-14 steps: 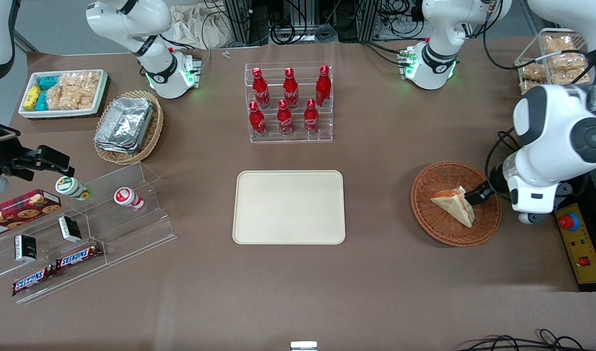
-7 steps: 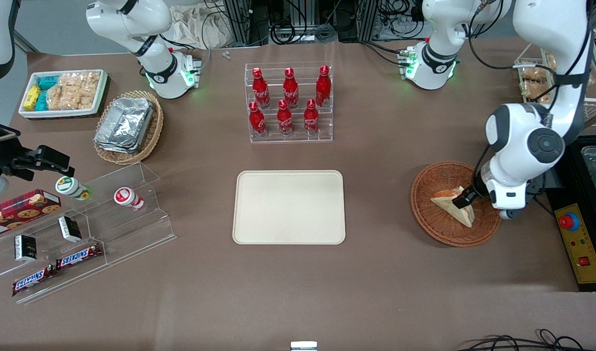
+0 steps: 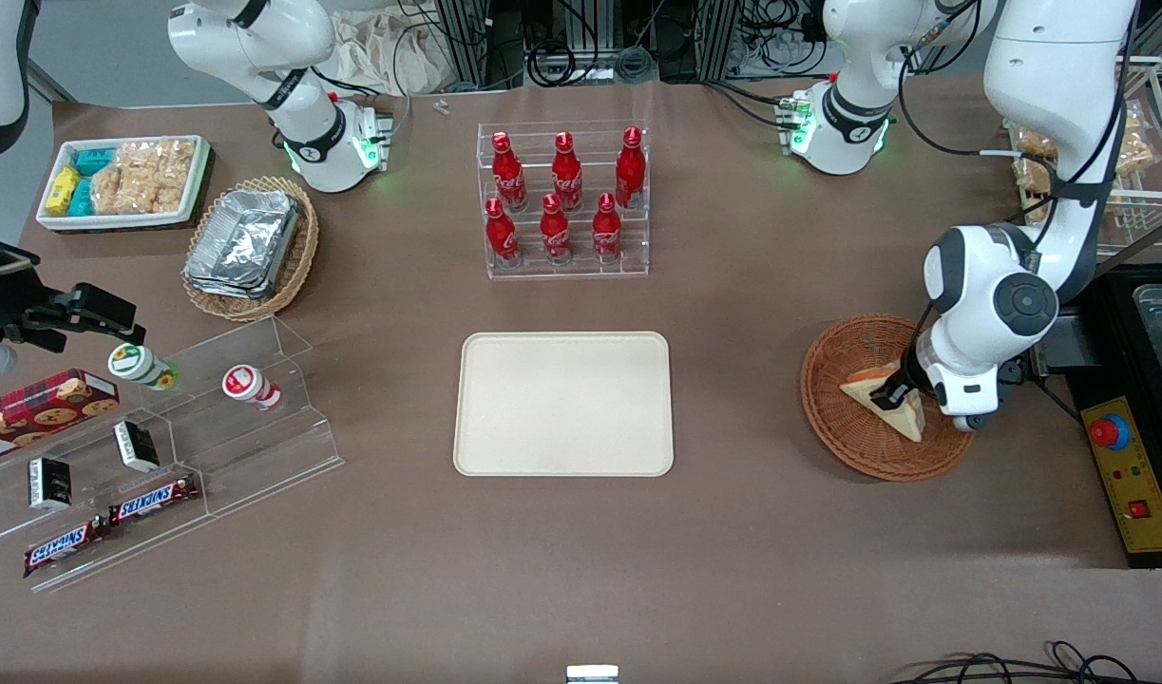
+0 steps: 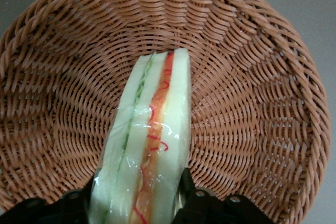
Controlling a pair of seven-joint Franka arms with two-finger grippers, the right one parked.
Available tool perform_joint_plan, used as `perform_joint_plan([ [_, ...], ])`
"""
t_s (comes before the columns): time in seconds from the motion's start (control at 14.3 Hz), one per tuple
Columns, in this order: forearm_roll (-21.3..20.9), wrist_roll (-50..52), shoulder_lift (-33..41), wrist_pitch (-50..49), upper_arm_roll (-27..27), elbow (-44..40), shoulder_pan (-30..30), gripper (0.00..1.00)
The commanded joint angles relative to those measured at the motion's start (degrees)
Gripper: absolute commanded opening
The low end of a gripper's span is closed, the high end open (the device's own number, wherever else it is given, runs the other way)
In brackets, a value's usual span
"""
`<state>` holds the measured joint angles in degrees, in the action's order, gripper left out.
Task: Place sandwich from basket to tray
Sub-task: 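Lower the left gripper and close it on the wrapped sandwich, then lift the sandwich out of the basket with the left gripper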
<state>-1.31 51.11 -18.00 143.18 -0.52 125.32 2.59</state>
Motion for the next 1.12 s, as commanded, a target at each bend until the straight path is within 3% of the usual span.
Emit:
perform_joint_plan([
  [0.0,-0.2,1.9,0.7,0.9,0.2,-1.0,0.0,0.00],
  [0.21,-0.4,0.6,7.2,-6.2,0.3,-2.1,0.0,0.00],
  [0.42,-0.2,-6.0,11.3,-24.9,2.0,-10.9,0.6,0.00],
  [0.63,0.8,-15.1,11.0,-37.7,5.0,-20.6,0.5,0.00],
  [0.84,7.3,-24.5,10.9,-37.8,6.9,-22.7,0.6,0.00],
  [1.05,7.2,-24.8,9.0,-32.6,13.5,-23.6,0.6,0.00],
])
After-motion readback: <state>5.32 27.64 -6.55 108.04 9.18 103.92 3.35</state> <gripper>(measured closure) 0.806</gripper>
